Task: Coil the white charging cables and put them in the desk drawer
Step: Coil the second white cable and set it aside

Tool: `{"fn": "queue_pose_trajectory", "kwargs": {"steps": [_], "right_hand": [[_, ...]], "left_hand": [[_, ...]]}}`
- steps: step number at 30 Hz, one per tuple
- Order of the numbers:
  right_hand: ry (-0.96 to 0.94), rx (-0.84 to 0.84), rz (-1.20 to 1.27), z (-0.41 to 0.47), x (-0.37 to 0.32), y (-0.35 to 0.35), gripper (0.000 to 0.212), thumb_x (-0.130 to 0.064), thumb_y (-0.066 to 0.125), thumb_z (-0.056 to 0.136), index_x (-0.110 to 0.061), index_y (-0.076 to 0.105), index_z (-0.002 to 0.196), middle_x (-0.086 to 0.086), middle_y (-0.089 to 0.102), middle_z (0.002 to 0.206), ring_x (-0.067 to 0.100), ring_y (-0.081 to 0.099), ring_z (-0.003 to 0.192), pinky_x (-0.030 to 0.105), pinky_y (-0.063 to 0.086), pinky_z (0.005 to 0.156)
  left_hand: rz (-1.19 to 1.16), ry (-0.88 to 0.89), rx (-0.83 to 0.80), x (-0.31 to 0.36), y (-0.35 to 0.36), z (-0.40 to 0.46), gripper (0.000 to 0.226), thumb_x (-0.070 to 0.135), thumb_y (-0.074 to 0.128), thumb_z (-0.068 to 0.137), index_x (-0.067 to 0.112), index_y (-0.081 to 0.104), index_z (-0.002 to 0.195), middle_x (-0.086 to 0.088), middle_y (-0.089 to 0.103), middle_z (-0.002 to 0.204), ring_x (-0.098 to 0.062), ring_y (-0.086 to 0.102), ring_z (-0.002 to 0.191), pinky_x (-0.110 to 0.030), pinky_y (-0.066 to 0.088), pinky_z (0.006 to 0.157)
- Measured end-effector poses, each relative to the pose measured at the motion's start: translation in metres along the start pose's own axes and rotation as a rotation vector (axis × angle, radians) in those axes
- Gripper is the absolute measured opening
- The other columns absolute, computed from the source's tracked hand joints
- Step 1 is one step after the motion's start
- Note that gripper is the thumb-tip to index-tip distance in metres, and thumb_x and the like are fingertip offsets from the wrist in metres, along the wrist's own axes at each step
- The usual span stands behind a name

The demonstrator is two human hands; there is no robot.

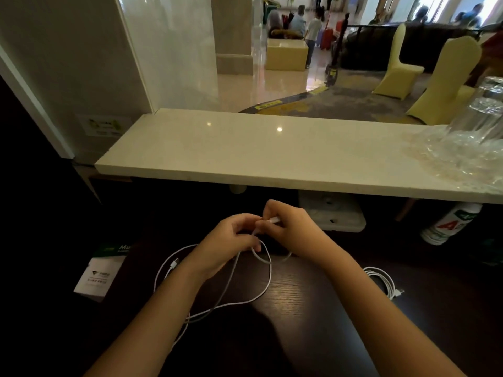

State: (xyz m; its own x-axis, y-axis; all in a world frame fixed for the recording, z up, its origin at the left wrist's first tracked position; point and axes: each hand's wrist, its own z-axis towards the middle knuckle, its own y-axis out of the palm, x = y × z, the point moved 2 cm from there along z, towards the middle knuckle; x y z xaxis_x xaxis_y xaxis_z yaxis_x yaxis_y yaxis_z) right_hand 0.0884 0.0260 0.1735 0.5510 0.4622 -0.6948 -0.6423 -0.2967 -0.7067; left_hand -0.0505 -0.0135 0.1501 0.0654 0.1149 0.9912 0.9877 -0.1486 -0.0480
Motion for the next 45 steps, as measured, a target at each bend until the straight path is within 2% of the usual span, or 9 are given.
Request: {"fn": "queue_pose_trajectory", "kwargs": {"steps": [6, 12, 16, 23, 29, 33, 36, 40, 45], "right_hand": [[0.139, 0.149, 0.262, -0.002, 0.011, 0.012, 0.019, -0.027, 0.063, 0.084, -0.021, 0.055, 0.069, -0.006, 0.054, 0.063, 0.000, 0.045, 0.053, 0.015, 0.037, 0.052], [0.401, 0.326, 0.613, -0.011, 0.031, 0.020, 0.021, -0.026, 0.066, 0.083, -0.010, 0.061, 0.070, -0.004, 0.050, 0.053, 0.004, 0.045, 0.047, 0.015, 0.037, 0.045], [0.526, 0.211, 0.724, -0.013, 0.034, 0.026, 0.021, -0.023, 0.061, 0.087, -0.011, 0.056, 0.070, -0.001, 0.041, 0.052, 0.004, 0.035, 0.035, 0.017, 0.029, 0.036], [0.610, -0.030, 0.728, -0.016, 0.039, 0.032, 0.025, -0.019, 0.059, 0.087, -0.017, 0.052, 0.063, 0.000, 0.043, 0.054, 0.009, 0.035, 0.035, 0.017, 0.023, 0.036], [0.490, -0.087, 0.768, -0.021, 0.031, 0.026, 0.034, -0.036, 0.052, 0.091, -0.013, 0.065, 0.069, -0.005, 0.058, 0.052, 0.008, 0.049, 0.044, 0.018, 0.040, 0.047], [0.337, -0.251, 0.656, -0.025, 0.035, 0.016, 0.010, -0.009, 0.062, 0.082, -0.009, 0.070, 0.086, -0.001, 0.062, 0.064, 0.007, 0.056, 0.058, 0.018, 0.045, 0.059], [0.352, -0.288, 0.774, -0.025, 0.040, 0.012, 0.024, 0.007, 0.055, 0.081, -0.004, 0.069, 0.097, -0.001, 0.068, 0.070, 0.005, 0.060, 0.060, 0.014, 0.049, 0.058], [0.401, -0.259, 1.054, -0.025, 0.047, 0.013, 0.041, 0.007, 0.060, 0.080, -0.011, 0.061, 0.116, 0.004, 0.071, 0.077, 0.008, 0.060, 0.055, 0.015, 0.053, 0.057], [0.529, -0.197, 1.052, -0.022, 0.049, 0.014, 0.030, 0.005, 0.055, 0.084, -0.011, 0.064, 0.108, 0.005, 0.071, 0.069, 0.007, 0.058, 0.048, 0.014, 0.052, 0.051]], "left_hand": [[0.384, 0.076, 0.221, -0.020, 0.003, 0.003, 0.016, 0.008, 0.059, 0.082, 0.019, 0.068, 0.088, 0.003, 0.071, 0.088, -0.003, 0.066, 0.084, -0.017, 0.049, 0.075], [0.235, 0.082, 0.124, -0.024, 0.007, -0.005, 0.022, 0.002, 0.058, 0.084, 0.023, 0.065, 0.084, 0.005, 0.071, 0.074, -0.005, 0.069, 0.077, -0.017, 0.050, 0.077], [0.098, 0.129, 0.160, -0.030, 0.009, -0.004, 0.027, -0.001, 0.048, 0.088, 0.021, 0.063, 0.091, 0.009, 0.062, 0.061, -0.006, 0.059, 0.067, -0.036, 0.050, 0.081], [0.424, 0.258, 0.181, -0.024, 0.005, -0.005, 0.026, 0.012, 0.067, 0.079, 0.025, 0.067, 0.102, 0.016, 0.063, 0.071, 0.007, 0.059, 0.066, -0.008, 0.043, 0.067], [0.443, 0.204, 0.286, -0.024, 0.001, -0.003, 0.009, 0.016, 0.064, 0.082, 0.019, 0.070, 0.076, 0.008, 0.063, 0.058, 0.002, 0.056, 0.051, -0.013, 0.044, 0.056], [0.275, 0.047, 0.238, -0.027, -0.002, -0.001, 0.016, 0.009, 0.060, 0.085, 0.019, 0.066, 0.073, 0.006, 0.062, 0.060, 0.002, 0.054, 0.051, -0.013, 0.044, 0.056], [-0.065, -0.120, 0.147, -0.032, 0.001, -0.001, 0.018, 0.006, 0.055, 0.088, 0.014, 0.066, 0.076, 0.006, 0.060, 0.058, -0.005, 0.052, 0.056, -0.016, 0.043, 0.058], [-0.294, -0.236, 0.033, -0.033, 0.002, -0.004, 0.017, 0.006, 0.051, 0.089, 0.011, 0.064, 0.079, 0.004, 0.057, 0.058, -0.006, 0.051, 0.056, -0.014, 0.044, 0.055], [-0.237, -0.210, 0.042, -0.034, 0.000, -0.002, 0.018, 0.005, 0.051, 0.089, 0.012, 0.060, 0.075, 0.002, 0.051, 0.059, -0.005, 0.048, 0.052, -0.013, 0.042, 0.055]]}}
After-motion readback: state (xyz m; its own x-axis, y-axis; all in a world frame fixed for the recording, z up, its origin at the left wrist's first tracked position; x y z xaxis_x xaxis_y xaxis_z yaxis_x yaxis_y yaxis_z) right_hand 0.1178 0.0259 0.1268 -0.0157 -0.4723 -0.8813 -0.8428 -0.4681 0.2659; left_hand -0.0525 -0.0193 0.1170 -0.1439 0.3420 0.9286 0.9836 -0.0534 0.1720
